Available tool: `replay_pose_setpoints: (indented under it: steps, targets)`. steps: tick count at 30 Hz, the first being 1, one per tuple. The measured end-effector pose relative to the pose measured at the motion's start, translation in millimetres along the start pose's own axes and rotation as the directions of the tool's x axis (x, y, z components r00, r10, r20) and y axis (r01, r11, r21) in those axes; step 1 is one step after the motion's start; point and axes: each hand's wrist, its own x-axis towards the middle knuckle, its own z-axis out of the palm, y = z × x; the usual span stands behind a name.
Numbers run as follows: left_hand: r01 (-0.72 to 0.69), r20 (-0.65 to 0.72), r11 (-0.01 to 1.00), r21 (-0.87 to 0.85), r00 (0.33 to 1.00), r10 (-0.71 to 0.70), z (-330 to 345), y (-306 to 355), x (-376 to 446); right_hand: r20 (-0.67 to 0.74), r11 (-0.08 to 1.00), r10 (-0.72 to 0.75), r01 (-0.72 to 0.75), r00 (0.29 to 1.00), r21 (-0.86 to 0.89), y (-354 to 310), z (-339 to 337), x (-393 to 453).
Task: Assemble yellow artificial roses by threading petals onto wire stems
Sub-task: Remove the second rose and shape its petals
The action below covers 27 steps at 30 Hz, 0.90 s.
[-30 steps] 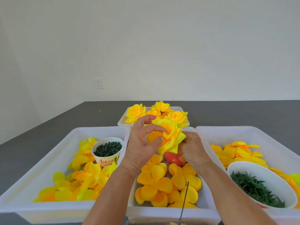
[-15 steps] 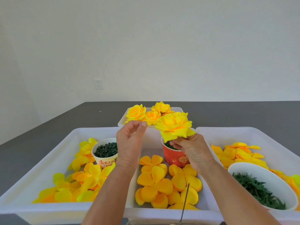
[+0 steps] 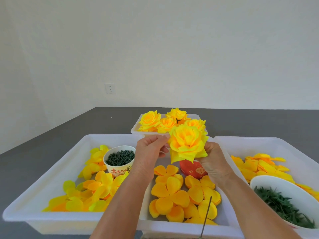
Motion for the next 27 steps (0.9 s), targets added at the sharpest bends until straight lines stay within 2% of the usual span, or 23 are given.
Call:
replay_pose_setpoints:
  steps: [4,8,11,14,16,18,22,25,27]
  targets:
    - [-0.066,0.007,0.996,-0.068,0.998,0.067,-1.6,1.1,-0.9,-0.02,1.0,-0.016,0.016,1.0,0.009,1.6,0.0,1.2]
    - [-0.146,-0.076,0.98,-0.135,0.988,0.137,-1.1,2.9,-0.8,-0.072,0.999,-0.032,0.033,0.997,0.016,1.9,-1.3,2.3]
    - [-0.174,-0.086,0.982,-0.072,0.982,0.168,0.9,2.1,-2.7,-0.095,0.997,-0.07,0.071,0.993,0.015,0.6,-2.1,2.6]
    - [-0.176,-0.04,0.98,0.092,0.983,0.18,3.5,-1.2,-3.5,-0.063,0.989,-0.131,0.126,0.989,-0.075,0.4,-3.2,2.2]
    - [-0.147,-0.031,0.974,0.172,0.988,0.154,3.2,-3.7,-1.8,-0.055,0.977,-0.181,0.173,0.982,-0.124,0.1,-1.8,2.3]
    - [-0.103,-0.049,0.981,0.166,0.992,0.112,1.4,-5.4,0.2,-0.049,0.963,-0.221,0.21,0.974,-0.171,0.8,-0.4,2.8]
    - [-0.032,-0.067,0.997,0.074,0.997,0.037,-1.8,-4.9,1.9,0.044,0.958,-0.23,0.234,0.972,-0.168,0.9,-0.8,0.4]
    - [0.084,0.016,0.995,-0.058,0.996,-0.083,-3.7,-3.3,3.5,0.123,0.963,-0.193,0.212,0.974,-0.166,-0.2,1.2,-2.5]
    - [0.134,0.044,0.989,-0.064,0.99,-0.132,-3.7,-3.6,3.9,0.121,0.967,-0.176,0.194,0.977,-0.162,0.5,1.3,-1.9]
